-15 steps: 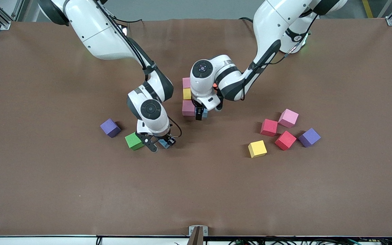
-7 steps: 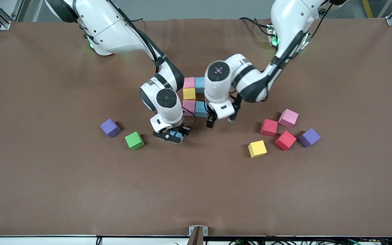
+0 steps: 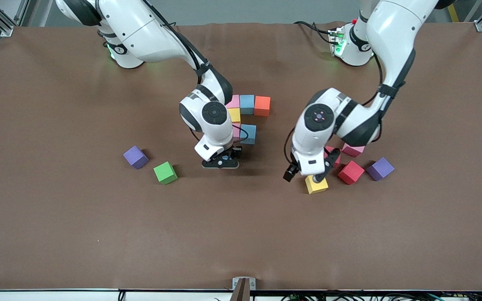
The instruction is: Arrange 11 blocks into digit 3
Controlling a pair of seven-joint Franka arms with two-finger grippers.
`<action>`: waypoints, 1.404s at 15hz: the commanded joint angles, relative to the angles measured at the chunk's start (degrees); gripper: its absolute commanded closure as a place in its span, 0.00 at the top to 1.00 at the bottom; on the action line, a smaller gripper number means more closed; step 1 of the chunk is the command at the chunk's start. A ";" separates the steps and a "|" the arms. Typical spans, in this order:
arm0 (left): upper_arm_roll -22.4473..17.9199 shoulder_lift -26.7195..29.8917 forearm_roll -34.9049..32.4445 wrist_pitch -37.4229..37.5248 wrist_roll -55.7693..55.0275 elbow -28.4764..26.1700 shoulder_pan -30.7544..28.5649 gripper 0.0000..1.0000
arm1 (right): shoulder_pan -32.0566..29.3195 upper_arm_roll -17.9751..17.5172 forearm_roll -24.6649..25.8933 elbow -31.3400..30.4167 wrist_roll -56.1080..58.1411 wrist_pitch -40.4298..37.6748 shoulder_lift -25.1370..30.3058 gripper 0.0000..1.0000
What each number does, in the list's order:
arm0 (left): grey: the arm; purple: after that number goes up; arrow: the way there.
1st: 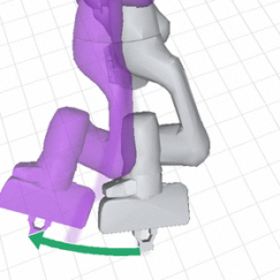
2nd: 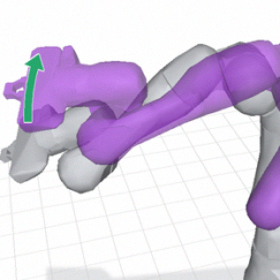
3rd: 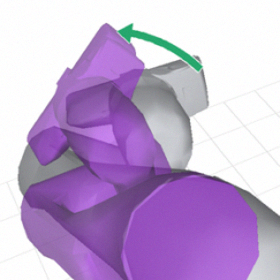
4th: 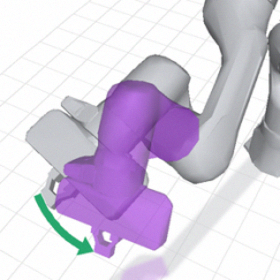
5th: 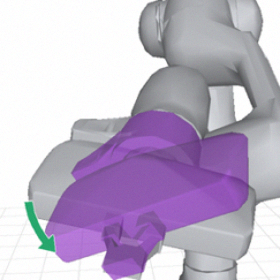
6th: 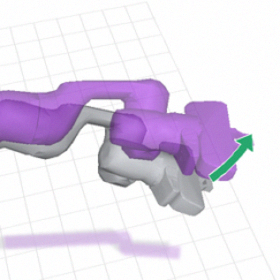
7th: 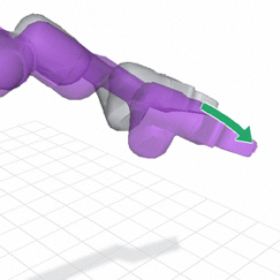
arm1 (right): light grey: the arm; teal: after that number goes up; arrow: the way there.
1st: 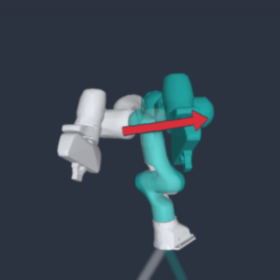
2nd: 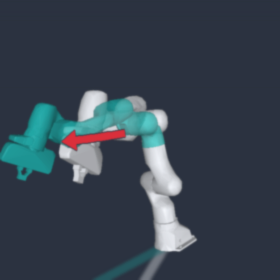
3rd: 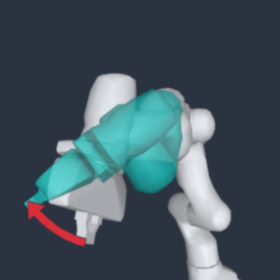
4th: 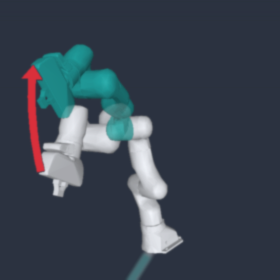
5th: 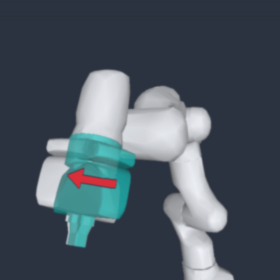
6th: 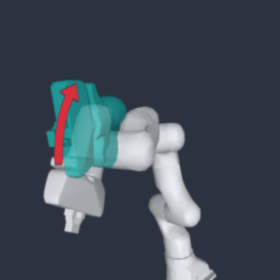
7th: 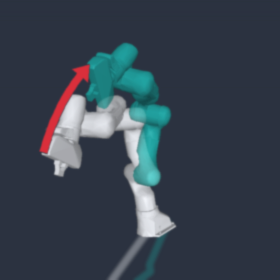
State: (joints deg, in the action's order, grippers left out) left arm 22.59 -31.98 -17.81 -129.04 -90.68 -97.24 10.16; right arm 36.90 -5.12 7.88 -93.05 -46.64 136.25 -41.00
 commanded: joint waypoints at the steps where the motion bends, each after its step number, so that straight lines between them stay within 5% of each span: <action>1: 0.17 -4.05 -0.56 0.80 7.07 3.19 -1.98 1.00 | 0.54 0.11 0.29 -1.00 -0.64 -0.20 0.74 0.14; 12: -0.71 -7.13 -3.90 0.71 35.12 3.98 -6.02 1.00 | 1.86 -0.24 -3.40 -2.05 -2.76 0.07 0.74 0.14; 21: -0.71 -9.07 -3.90 -1.04 37.60 3.90 -6.38 1.00 | 3.36 -0.24 -3.40 -4.16 -2.76 0.16 0.74 0.14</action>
State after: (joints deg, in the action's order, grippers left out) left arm 21.54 -40.37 -20.64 -129.59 -53.64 -94.38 3.85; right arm 39.21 -5.47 5.37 -94.51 -48.85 136.07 -40.97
